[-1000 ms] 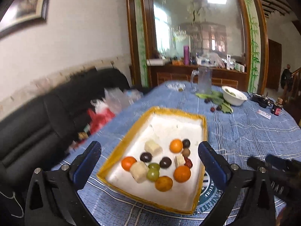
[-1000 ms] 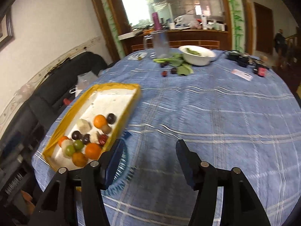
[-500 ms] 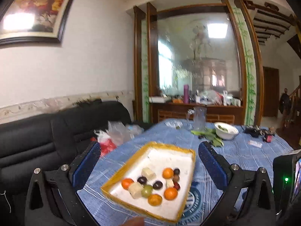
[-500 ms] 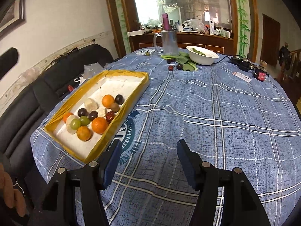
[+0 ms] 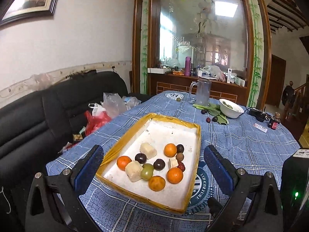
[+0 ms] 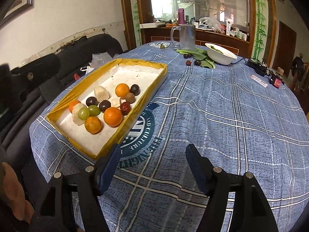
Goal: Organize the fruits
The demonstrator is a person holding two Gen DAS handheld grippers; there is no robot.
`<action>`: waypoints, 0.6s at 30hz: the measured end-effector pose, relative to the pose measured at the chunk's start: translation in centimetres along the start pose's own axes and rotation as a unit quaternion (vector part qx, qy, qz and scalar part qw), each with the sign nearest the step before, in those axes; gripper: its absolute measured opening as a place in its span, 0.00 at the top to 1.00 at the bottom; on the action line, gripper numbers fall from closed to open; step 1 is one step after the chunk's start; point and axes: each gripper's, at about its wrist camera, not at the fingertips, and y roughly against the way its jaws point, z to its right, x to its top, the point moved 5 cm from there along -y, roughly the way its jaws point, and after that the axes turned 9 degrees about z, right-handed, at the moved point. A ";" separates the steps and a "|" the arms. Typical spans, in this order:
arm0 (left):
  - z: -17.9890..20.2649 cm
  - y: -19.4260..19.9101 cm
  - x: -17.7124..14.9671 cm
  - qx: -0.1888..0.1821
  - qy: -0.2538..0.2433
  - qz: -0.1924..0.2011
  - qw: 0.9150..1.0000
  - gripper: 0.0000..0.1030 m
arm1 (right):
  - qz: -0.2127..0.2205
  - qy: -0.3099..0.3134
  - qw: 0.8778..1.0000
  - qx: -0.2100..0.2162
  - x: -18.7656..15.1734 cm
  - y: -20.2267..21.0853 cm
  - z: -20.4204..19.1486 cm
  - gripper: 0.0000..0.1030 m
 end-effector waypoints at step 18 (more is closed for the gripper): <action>-2.7 -2.8 -2.4 0.016 0.044 -0.073 0.996 0.00 | -0.020 0.032 0.999 -0.001 -0.9 -1.1 -2.9 0.24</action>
